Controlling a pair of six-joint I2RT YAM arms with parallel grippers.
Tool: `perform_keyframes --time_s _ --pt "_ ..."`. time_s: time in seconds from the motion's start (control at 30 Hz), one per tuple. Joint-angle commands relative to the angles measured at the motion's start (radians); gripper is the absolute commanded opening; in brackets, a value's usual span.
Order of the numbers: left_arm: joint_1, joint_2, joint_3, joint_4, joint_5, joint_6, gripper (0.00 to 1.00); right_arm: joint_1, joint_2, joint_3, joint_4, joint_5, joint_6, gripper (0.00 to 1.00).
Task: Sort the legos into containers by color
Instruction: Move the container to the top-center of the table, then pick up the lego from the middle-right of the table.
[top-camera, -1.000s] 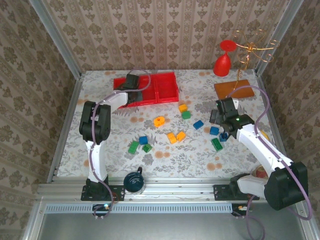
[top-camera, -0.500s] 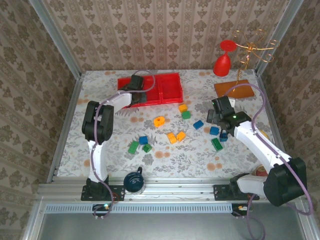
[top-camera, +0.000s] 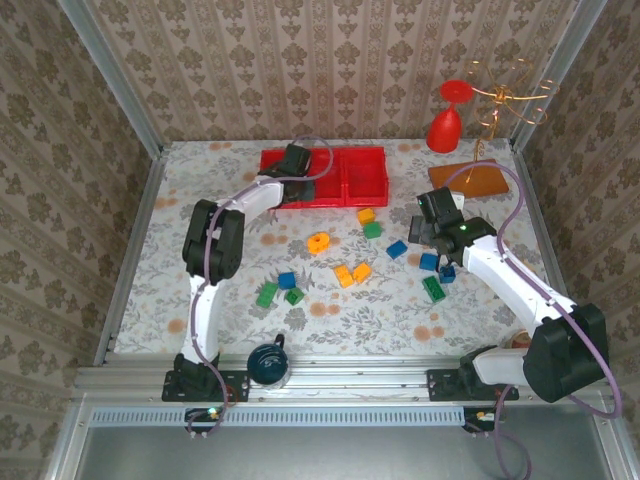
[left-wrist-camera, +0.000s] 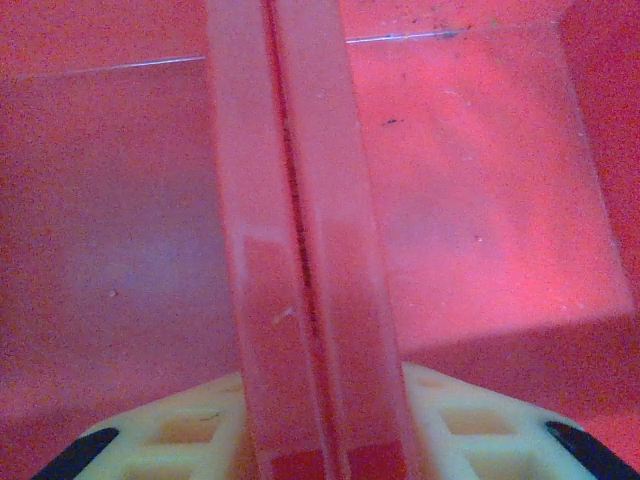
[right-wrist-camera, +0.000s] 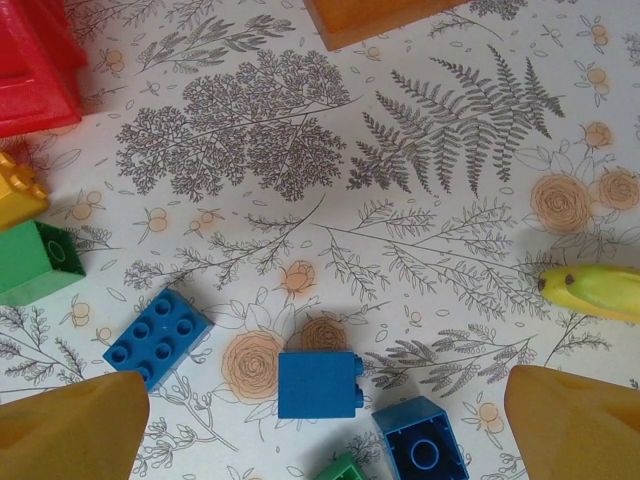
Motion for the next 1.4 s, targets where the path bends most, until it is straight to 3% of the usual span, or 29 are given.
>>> perform_keyframes --time_s 0.0,0.37,0.67,0.93,1.2,1.37 --pt "-0.016 0.022 0.042 -0.028 0.025 0.026 0.35 0.008 -0.028 0.000 -0.022 0.008 0.028 0.93" --pt "-0.025 0.030 0.062 -0.036 0.031 0.019 0.37 0.008 -0.073 -0.038 -0.006 -0.002 0.051 0.93" --pt "-0.030 -0.041 0.034 -0.014 -0.002 -0.036 0.54 0.009 -0.061 -0.055 0.012 -0.023 0.059 0.94" --pt "-0.030 -0.174 0.010 -0.009 0.018 -0.054 0.60 0.007 -0.040 -0.063 -0.007 -0.016 0.090 0.94" --pt "-0.030 -0.433 -0.231 0.077 0.030 -0.070 0.68 -0.034 -0.055 -0.089 -0.089 -0.033 0.136 0.94" --pt "-0.030 -0.646 -0.460 0.150 -0.016 -0.063 0.88 -0.081 -0.113 -0.153 -0.111 -0.103 0.142 0.92"
